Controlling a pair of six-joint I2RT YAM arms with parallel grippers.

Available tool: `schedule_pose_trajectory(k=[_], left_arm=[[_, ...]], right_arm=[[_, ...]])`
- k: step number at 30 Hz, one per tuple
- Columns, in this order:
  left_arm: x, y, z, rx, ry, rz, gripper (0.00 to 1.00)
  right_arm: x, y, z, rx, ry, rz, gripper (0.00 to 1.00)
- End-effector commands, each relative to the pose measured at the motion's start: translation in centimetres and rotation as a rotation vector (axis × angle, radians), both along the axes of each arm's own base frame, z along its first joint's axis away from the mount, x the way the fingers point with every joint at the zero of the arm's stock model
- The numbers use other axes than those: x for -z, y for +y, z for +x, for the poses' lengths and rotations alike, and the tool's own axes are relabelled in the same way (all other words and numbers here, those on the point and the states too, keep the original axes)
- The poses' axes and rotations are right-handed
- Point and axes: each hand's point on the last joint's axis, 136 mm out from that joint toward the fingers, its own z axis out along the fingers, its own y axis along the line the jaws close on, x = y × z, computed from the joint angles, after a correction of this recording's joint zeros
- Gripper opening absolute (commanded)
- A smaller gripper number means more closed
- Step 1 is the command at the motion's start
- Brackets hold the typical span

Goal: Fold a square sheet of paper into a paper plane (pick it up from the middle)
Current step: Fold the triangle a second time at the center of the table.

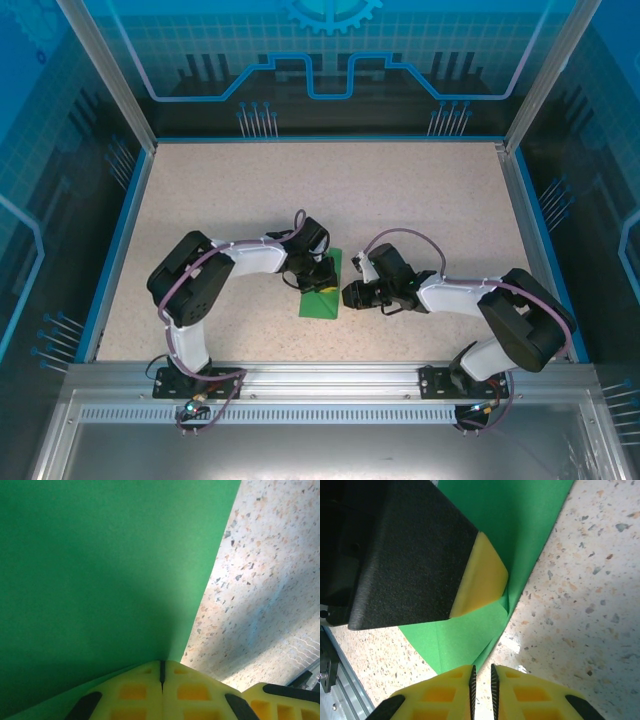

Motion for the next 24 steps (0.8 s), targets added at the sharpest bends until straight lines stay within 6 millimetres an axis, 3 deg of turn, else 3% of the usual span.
schedule_pose_trajectory(k=[1,17,24], left_arm=[[0.9,-0.3,-0.2,0.023,0.01,0.01,0.04],[2.1,0.3,-0.6,0.028,0.024,0.042,0.04],[2.5,0.4,-0.7,0.03,0.03,0.051,0.04]], right_arm=[[-0.4,0.5,-0.6,-0.022,0.001,0.005,0.18],[-1.7,3.7,-1.5,-0.101,-0.027,0.041,0.18],[-0.6,4.4,-2.1,-0.137,-0.009,0.012,0.18]])
